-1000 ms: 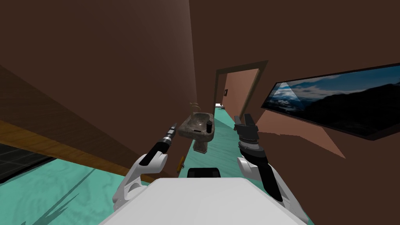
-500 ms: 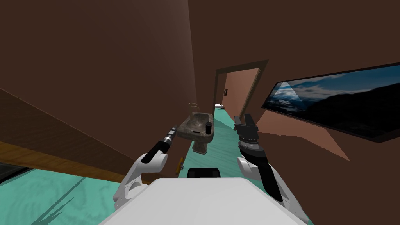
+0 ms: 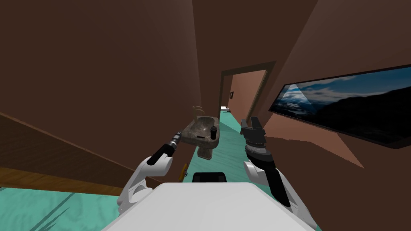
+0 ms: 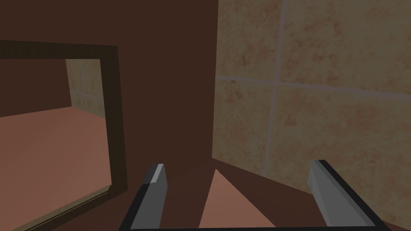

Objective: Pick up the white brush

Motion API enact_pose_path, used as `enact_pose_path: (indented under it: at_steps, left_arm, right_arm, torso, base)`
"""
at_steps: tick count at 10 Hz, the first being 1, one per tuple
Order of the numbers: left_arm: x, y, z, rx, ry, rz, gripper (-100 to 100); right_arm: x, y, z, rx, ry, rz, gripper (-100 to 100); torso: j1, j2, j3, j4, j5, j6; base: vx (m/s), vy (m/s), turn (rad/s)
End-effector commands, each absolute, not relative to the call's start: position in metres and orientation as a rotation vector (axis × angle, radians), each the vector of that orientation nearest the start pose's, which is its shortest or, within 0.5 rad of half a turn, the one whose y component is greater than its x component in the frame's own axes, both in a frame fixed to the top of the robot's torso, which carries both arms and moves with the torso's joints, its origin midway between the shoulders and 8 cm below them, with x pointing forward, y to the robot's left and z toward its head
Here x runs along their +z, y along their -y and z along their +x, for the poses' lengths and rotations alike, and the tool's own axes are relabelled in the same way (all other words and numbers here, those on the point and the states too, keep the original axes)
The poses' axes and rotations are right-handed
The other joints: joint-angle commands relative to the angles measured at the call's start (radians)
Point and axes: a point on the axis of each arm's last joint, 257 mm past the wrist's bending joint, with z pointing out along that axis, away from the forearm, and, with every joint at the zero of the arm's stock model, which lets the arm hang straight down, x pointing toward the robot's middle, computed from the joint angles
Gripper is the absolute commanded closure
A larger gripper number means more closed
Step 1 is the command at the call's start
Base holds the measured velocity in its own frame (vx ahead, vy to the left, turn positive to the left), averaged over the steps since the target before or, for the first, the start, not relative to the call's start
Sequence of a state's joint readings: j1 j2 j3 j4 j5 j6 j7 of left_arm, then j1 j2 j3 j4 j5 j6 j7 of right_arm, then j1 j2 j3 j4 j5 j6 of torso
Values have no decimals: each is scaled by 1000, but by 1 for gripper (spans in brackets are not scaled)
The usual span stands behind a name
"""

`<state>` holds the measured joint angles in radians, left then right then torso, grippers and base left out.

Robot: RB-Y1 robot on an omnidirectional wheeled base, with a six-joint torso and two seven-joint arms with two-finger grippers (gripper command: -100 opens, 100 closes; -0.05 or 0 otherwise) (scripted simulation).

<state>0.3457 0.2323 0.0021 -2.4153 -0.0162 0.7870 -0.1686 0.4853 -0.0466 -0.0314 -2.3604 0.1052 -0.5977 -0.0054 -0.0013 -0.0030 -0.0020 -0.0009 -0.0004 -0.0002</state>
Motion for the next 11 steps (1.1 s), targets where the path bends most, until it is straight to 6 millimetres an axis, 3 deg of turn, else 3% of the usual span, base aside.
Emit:
enact_pose_path:
  at_steps: [1, 11]
  left_arm:
    - [-163, -300, 420, -688, -1552, -1138, -100]
    - [-209, -305, 400, -544, -1713, -1285, -100]
  right_arm:
    - [78, 257, 310, 1260, -580, 399, 0]
    - [78, 257, 310, 1260, -580, 399, 0]
  torso:
    - [0, 0, 0, 0, 0, 0]
    - [0, 0, 0, 0, 0, 0]
  base:
    - [29, -12, 1]
    - [53, -29, -10]
